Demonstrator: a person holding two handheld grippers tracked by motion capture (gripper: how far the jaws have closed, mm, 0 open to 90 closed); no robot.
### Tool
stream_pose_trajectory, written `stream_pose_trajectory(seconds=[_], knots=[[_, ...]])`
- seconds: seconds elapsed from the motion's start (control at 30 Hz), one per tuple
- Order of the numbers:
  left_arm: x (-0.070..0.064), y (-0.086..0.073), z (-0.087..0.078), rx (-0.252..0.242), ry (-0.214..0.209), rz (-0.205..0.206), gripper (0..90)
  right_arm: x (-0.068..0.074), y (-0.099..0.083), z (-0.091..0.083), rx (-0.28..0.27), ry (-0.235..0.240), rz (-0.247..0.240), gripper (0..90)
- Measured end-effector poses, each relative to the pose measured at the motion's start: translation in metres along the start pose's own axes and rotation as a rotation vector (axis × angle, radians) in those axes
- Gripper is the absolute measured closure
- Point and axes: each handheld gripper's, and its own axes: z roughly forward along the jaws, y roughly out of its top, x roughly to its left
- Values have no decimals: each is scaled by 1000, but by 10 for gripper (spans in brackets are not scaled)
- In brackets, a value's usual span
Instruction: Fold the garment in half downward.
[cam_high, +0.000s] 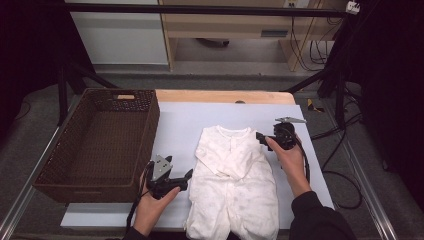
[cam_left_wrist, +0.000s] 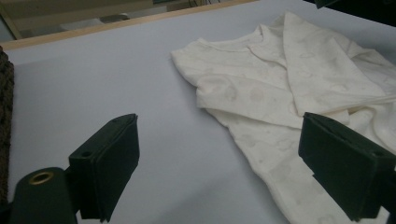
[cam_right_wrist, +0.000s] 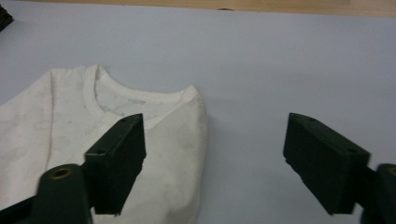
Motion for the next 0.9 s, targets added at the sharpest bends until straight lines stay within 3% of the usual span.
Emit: stream_pose_trajectory(seconds=[0.2,0.37,0.6,0.73,0.9], knots=[[-1,0,0,1,-3,-1,124,-1,7,16,-10,-21,11,310],[-2,0,1,1,-7,0,123,-1,5,27,-2,4,42,336],[-2,0,0,0,-8,-1,125,6,-2,41,51,20,18,412],[-2,0,1,4,-8,-1,125,14,-6,47,76,31,-5,538],[-2,0,0,0,-9,2,125,20,-6,46,64,45,-42,809]])
